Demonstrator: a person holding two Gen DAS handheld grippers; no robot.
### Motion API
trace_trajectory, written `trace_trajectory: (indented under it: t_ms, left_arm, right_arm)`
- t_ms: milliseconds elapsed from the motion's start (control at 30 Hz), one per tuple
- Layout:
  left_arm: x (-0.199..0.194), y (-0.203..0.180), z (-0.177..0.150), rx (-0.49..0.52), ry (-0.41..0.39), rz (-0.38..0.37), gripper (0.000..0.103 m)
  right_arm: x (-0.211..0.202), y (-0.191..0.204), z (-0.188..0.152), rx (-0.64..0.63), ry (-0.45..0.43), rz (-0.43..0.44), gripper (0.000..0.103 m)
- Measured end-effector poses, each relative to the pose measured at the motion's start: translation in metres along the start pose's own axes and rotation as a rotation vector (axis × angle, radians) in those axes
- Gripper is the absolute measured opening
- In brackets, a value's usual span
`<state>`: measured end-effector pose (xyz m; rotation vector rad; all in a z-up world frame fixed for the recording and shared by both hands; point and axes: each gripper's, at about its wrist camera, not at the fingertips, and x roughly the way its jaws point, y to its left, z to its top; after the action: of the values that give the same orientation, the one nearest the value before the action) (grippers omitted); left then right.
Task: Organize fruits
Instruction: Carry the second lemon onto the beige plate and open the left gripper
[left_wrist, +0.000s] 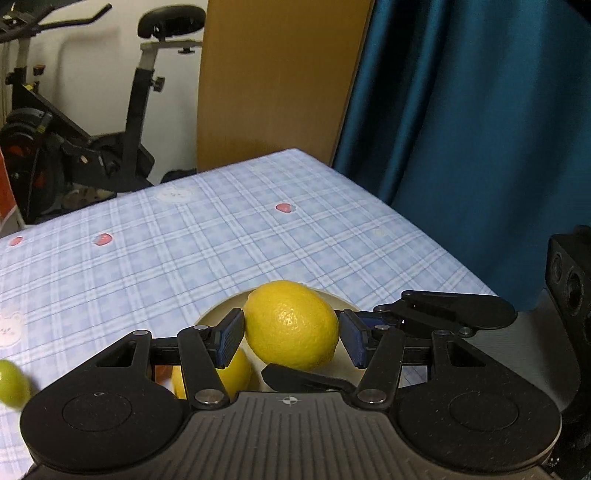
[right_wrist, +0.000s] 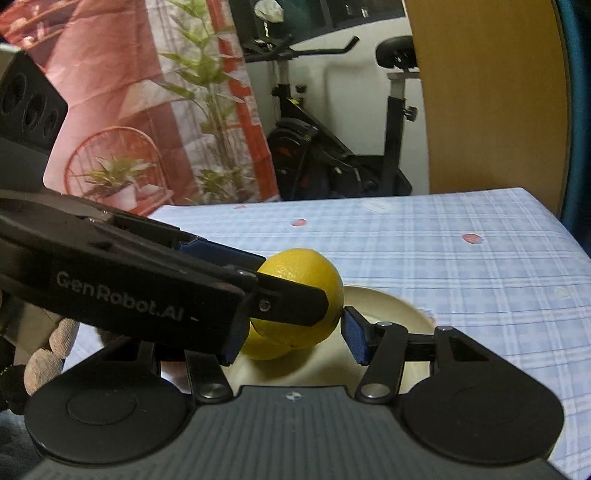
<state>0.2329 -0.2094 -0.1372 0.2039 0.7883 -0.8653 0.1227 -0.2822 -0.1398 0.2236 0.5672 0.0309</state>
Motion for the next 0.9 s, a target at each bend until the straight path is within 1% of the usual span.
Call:
trace_trajectory:
  t_ms: [200, 433, 633, 900]
  left_arm:
    - [0.030, 0.003, 0.007, 0.001, 0.048, 0.005, 0.060]
    - [0.041, 0.008, 0.008, -0.005, 0.073, 0.017, 0.060]
    - [0.056, 0.012, 0.014, -0.014, 0.086, 0.033, 0.060]
    - [0.063, 0.016, 0.013, -0.022, 0.101, 0.038, 0.059]
  right_arm:
    - [0.021, -0.018, -0.001, 0.034, 0.035, -0.027, 0.057]
    - [0.034, -0.028, -0.003, 0.056, 0.062, -0.034, 0.057]
    - [0.042, -0.028, -0.003, 0.060, 0.079, -0.039, 0.057]
    - [0.048, -0.025, 0.001, 0.074, 0.095, -0.070, 0.057]
